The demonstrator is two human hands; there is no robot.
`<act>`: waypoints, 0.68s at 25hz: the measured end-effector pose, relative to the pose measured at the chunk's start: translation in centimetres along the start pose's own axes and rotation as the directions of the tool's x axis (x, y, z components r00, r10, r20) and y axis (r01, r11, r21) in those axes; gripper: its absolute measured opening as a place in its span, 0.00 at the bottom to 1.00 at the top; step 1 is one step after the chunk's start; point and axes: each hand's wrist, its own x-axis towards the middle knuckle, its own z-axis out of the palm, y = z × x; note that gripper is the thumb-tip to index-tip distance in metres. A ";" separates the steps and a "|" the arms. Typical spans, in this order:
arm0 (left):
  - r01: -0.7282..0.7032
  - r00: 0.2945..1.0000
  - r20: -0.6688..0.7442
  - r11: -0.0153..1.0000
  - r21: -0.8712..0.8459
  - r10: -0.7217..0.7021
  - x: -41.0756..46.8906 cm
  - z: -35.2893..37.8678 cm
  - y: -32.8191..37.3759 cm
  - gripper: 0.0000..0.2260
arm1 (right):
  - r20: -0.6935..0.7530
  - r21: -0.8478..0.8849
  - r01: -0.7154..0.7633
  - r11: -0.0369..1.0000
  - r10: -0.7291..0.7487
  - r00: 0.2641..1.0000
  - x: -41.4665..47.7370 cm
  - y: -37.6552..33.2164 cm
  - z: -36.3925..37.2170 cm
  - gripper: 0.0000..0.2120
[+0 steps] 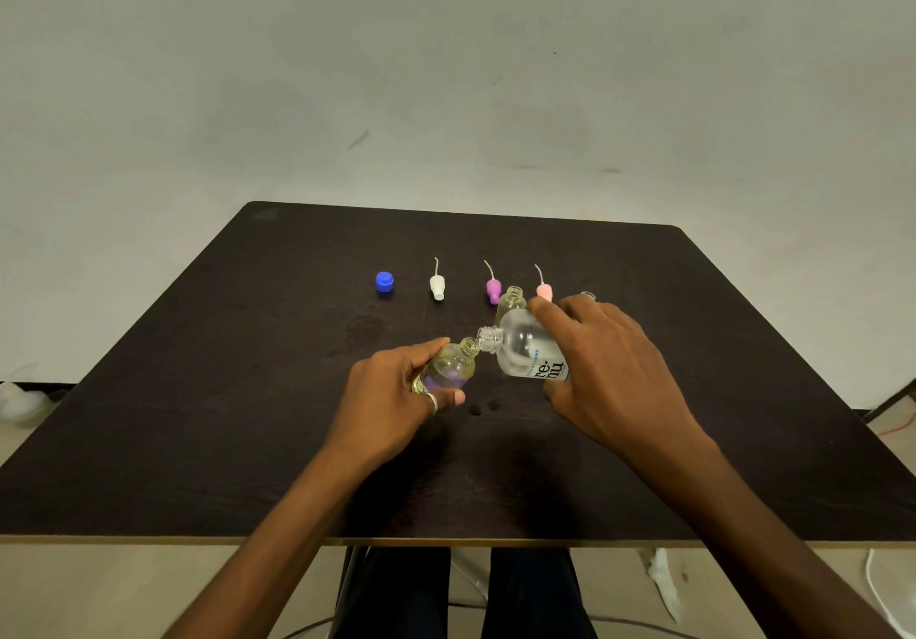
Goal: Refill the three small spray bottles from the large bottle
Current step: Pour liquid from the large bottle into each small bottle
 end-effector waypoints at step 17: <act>0.008 1.000 0.027 1.000 -0.022 -0.007 -0.1 0.0 0.2 0.30 | -0.006 -0.011 0.002 1.000 -0.003 1.000 0.0 0.0 0.0 0.35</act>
